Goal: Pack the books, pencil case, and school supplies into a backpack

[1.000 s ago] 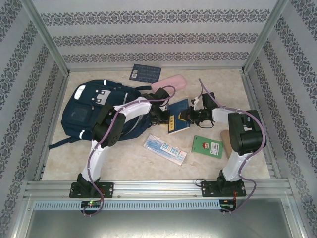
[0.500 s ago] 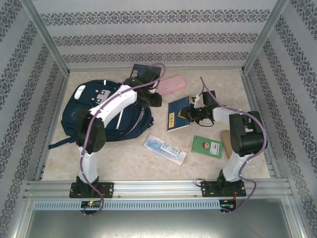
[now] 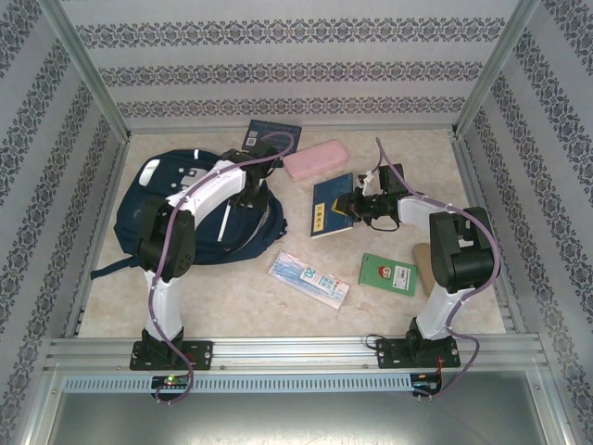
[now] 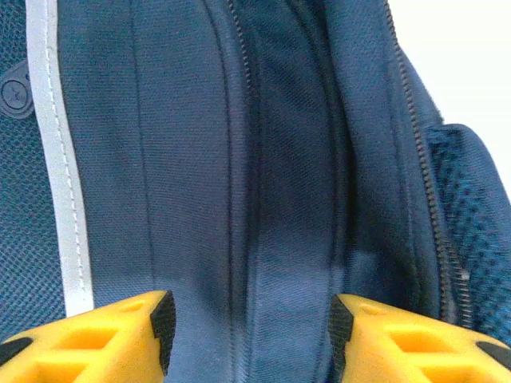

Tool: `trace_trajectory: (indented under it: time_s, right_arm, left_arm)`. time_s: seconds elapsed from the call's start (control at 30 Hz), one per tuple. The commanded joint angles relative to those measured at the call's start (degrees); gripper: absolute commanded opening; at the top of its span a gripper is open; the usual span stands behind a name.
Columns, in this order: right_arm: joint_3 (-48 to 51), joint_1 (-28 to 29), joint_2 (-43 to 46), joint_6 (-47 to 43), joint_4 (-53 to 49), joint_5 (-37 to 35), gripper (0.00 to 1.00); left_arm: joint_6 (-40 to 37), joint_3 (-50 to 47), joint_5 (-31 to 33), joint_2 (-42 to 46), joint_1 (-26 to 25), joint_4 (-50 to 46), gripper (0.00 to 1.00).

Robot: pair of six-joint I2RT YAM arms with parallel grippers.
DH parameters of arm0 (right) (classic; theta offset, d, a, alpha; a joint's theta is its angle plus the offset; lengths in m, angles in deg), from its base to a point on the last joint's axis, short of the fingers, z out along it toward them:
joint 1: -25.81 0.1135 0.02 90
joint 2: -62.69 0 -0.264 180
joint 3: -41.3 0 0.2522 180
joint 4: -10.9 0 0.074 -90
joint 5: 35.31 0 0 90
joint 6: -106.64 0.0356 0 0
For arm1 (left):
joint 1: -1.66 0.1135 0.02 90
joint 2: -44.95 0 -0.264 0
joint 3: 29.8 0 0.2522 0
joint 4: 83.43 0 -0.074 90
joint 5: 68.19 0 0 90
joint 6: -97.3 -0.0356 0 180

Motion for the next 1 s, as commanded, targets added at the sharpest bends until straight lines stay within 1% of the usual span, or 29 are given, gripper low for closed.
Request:
trace_trajectory:
  time_s: [0.0,0.03,0.17,0.23,0.3,0.37,0.53,0.7,0.83,0.97]
  right_arm:
    - [-1.81,0.52,-0.42,0.24,1.59,2.09,0.00]
    - [-1.74,0.51,-0.50,0.31,1.62,2.12,0.00]
    - [-1.66,0.78,-0.36,0.73,2.28,2.49,0.00]
    - [-1.81,0.95,-0.17,0.90,2.28,2.59,0.00]
    - [-1.99,1.19,0.16,1.16,2.43,2.65,0.00]
    - [-2.31,1.44,0.32,1.47,2.55,2.64,0.00]
    - [-3.38,2.66,1.30,3.36,3.59,3.02,0.00]
    - [-4.13,5.22,2.82,9.08,8.70,3.02,0.00]
    - [-5.48,8.55,2.40,14.85,14.47,2.01,0.00]
    - [-7.61,12.80,1.13,19.73,19.36,-0.47,0.00]
  left_arm:
    - [-2.23,-0.24,4.68,-1.51,-0.25,-3.69,0.57]
    - [-2.26,-0.11,5.69,-1.99,-0.19,-4.17,0.56]
    - [-2.77,-0.48,7.04,-3.49,-0.19,-4.54,0.42]
    - [-2.93,-0.81,7.25,-3.83,-0.27,-4.59,0.28]
    - [-2.86,-1.01,7.22,-3.56,-0.28,-4.65,0.17]
    - [-2.79,-1.46,6.78,-2.54,-0.29,-4.07,0.01]
    - [-1.81,0.13,7.32,0.73,-0.25,-4.97,0.00]
    - [-1.02,4.83,6.65,5.40,0.18,-7.17,0.00]
    - [-0.09,9.99,3.20,8.45,1.74,-9.25,0.00]
    - [1.02,13.41,-2.84,11.86,4.41,-9.28,0.00]
